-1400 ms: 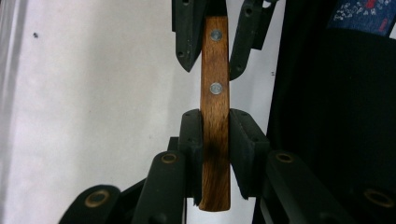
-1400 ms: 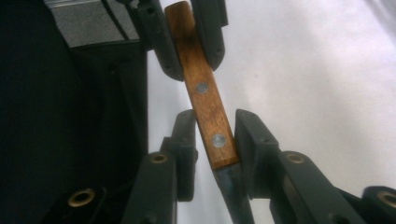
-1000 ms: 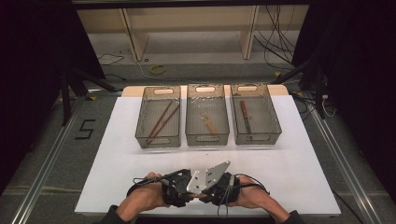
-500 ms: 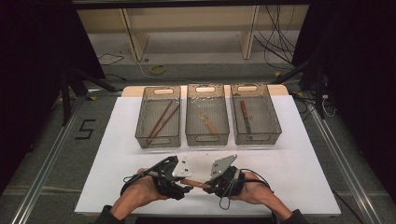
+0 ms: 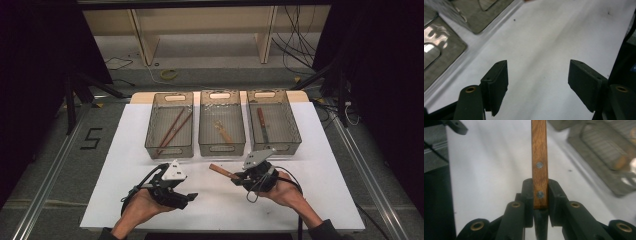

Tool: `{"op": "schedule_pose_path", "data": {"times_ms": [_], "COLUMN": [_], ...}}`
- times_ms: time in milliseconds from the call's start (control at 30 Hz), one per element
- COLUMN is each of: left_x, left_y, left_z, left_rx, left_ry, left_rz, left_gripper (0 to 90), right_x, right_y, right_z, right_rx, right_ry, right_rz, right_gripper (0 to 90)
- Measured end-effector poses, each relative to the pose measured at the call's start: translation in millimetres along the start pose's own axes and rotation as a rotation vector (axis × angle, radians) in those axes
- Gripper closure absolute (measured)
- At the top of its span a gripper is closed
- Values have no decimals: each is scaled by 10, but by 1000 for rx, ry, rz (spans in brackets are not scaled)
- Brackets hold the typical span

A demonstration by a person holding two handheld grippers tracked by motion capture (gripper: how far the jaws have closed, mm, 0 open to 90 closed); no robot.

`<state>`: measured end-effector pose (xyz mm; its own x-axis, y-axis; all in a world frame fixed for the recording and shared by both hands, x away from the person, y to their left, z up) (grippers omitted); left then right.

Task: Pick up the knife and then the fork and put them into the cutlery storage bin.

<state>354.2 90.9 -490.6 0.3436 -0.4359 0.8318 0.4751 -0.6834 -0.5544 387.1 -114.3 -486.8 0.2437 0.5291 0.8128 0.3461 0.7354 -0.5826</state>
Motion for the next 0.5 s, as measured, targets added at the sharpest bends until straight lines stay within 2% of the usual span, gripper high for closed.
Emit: {"op": "schedule_pose_path", "data": {"times_ms": [133, 167, 200, 267, 300, 500], "left_x": [-39, -46, -54, -66, -71, -92], "left_y": [-24, -27, -29, -27, -27, -24], "left_z": [71, 85, 97, 121, 131, 182], "left_rx": [22, 26, 30, 40, 43, 56], "left_ry": [-33, -40, -47, -54, -61, -85], "left_rz": [-29, -35, -41, -58, -61, -93], "left_gripper": [290, 277, 277, 264, 264, 251], "right_x": [50, 83, 83, 130, 130, 205], "right_y": [-99, -149, -149, -217, -217, -304], "right_z": [-159, -245, -245, -385, -385, -682], "right_rx": [-47, -70, -70, -105, -105, -169], "right_ry": [26, 39, 39, 61, 61, 104], "right_rz": [-30, -46, -46, -60, -60, -80], "right_gripper": [781, 780, 780, 781, 781, 780]}}
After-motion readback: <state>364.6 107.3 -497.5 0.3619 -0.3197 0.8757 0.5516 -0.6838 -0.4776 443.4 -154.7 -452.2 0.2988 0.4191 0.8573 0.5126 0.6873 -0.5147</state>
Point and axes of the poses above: each handheld gripper's, and its own axes: y roughly forward along the jaws, x roughly out of its top, z roughly to its left, the point moved 8 cm from there along y, roughly forward along the jaws, and after that the axes turned 11 degrees about -z, right-handed, at the moved point
